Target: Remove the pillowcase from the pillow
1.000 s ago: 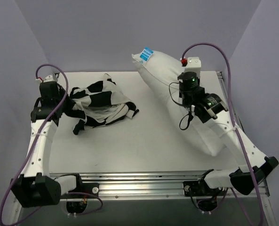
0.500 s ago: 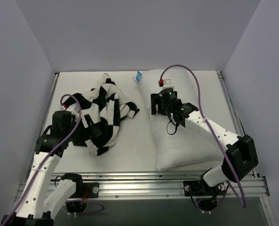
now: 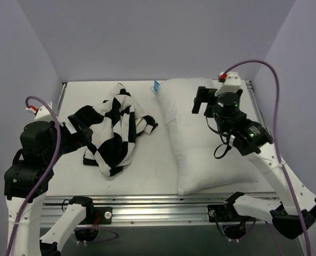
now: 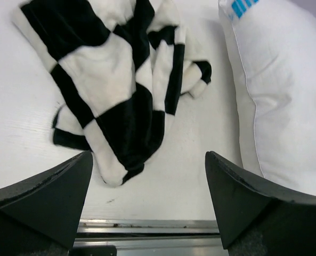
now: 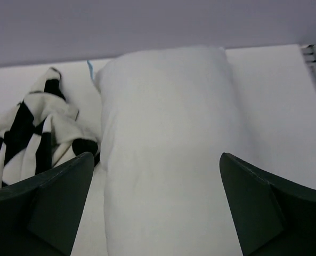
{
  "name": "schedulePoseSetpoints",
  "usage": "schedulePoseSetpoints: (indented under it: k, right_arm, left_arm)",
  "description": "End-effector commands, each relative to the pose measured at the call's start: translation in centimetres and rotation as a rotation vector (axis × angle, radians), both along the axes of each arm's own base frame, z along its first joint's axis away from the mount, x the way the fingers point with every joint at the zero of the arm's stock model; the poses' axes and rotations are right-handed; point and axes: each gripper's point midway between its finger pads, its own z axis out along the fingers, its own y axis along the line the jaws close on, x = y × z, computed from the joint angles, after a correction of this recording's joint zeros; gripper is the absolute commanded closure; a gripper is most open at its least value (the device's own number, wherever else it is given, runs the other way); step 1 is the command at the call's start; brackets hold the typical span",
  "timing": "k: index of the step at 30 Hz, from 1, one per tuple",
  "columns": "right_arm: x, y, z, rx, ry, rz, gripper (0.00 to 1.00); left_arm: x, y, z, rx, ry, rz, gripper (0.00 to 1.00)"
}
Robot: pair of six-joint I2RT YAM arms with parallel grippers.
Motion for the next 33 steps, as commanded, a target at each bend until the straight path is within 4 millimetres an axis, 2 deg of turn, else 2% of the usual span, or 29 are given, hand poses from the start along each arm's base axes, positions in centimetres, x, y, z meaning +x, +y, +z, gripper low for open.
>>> schedulePoseSetpoints:
  k: [1, 2, 3, 5, 6, 8, 9, 12, 15, 20, 25, 33]
  right_arm:
    - [-2.5, -6.4, 5.0, -0.068, -0.113, -0.208, 0.00]
    - [-3.7, -7.7, 6.7, -0.054, -0.154, -0.238, 0.00]
    - [-4.4, -9.1, 7.2, -0.082, -0.166, -0.287, 0.00]
    - [-6.4, -11.2, 9.1, -0.066, -0.221, -0.332, 0.00]
    - [-7.2, -12.3, 9.6, -0.068, -0.236, -0.363, 0.00]
    - [-9.5, -14.3, 11.0, -0.059, -0.290, -0.390, 0.00]
    - [-10.3, -15.1, 11.3, -0.057, -0.303, -0.414, 0.00]
    - [-13.1, -17.2, 12.5, -0.037, -0.358, -0.427, 0.00]
    - [-15.1, -18.6, 13.1, -0.016, -0.397, -0.436, 0.00]
    - [-17.1, -20.2, 12.9, 0.006, -0.423, -0.460, 0.00]
    - [-17.5, -20.4, 12.6, 0.019, -0.434, -0.458, 0.01]
    - [-17.0, -19.8, 12.4, 0.023, -0.432, -0.440, 0.03]
  left_arm:
    - [-1.6, 3.6, 4.5, 0.097, -0.122, 0.140, 0.06]
    - [-2.0, 4.6, 5.3, 0.118, -0.142, 0.185, 0.06]
    - [-3.0, 5.2, 7.4, 0.118, -0.205, 0.212, 0.06]
    - [-4.2, 6.8, 9.2, 0.156, -0.262, 0.276, 0.06]
    - [-5.5, 7.5, 10.9, 0.157, -0.322, 0.305, 0.06]
    - [-7.1, 8.8, 12.5, 0.186, -0.380, 0.348, 0.06]
    - [-8.5, 9.8, 13.8, 0.193, -0.432, 0.395, 0.06]
    - [-11.1, 12.0, 15.0, 0.233, -0.489, 0.487, 0.06]
    - [-12.8, 13.3, 15.4, 0.230, -0.520, 0.537, 0.06]
    - [-13.6, 13.6, 14.7, 0.212, -0.529, 0.535, 0.06]
    - [-14.0, 14.1, 13.5, 0.213, -0.512, 0.549, 0.06]
    - [-14.0, 14.5, 12.4, 0.217, -0.498, 0.566, 0.06]
